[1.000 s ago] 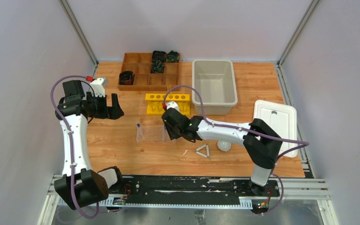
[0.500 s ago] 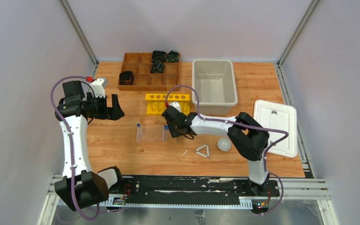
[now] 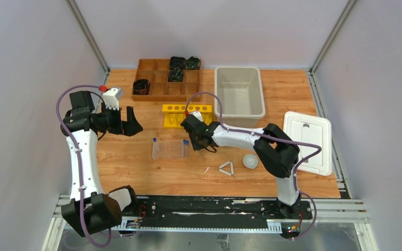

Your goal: Organize the chemistry lab equipment

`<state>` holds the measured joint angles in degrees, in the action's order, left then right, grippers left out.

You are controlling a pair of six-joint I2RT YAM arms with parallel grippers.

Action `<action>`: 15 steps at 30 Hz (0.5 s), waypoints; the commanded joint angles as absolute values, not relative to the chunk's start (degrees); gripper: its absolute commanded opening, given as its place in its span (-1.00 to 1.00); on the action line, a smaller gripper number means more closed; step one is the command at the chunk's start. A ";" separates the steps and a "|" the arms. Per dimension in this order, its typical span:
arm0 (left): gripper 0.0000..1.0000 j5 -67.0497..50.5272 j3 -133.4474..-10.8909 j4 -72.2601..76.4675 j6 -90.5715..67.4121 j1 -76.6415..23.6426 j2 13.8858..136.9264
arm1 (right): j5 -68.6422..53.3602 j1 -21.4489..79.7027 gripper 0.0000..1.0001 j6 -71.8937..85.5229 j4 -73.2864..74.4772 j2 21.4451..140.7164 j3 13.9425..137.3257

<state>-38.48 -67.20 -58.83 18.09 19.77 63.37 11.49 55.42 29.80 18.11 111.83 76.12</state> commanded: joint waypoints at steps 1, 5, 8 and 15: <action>1.00 -47.36 -68.27 -62.14 22.11 20.21 61.14 | 11.00 54.65 -1.00 30.39 20.99 105.51 80.84; 0.98 -51.83 -67.65 -62.14 22.62 20.08 59.84 | 9.75 55.21 -1.00 31.15 18.99 100.23 85.26; 0.92 -56.34 -66.97 -62.03 23.36 20.12 58.83 | 9.27 56.30 -1.00 32.58 11.49 97.06 86.30; 0.74 -66.09 -64.58 -62.05 22.82 20.11 56.31 | 19.43 65.08 -1.00 31.09 -5.17 96.44 88.90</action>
<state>-57.43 -65.89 -61.65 22.39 19.77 57.76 13.45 59.42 31.66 5.61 95.37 87.42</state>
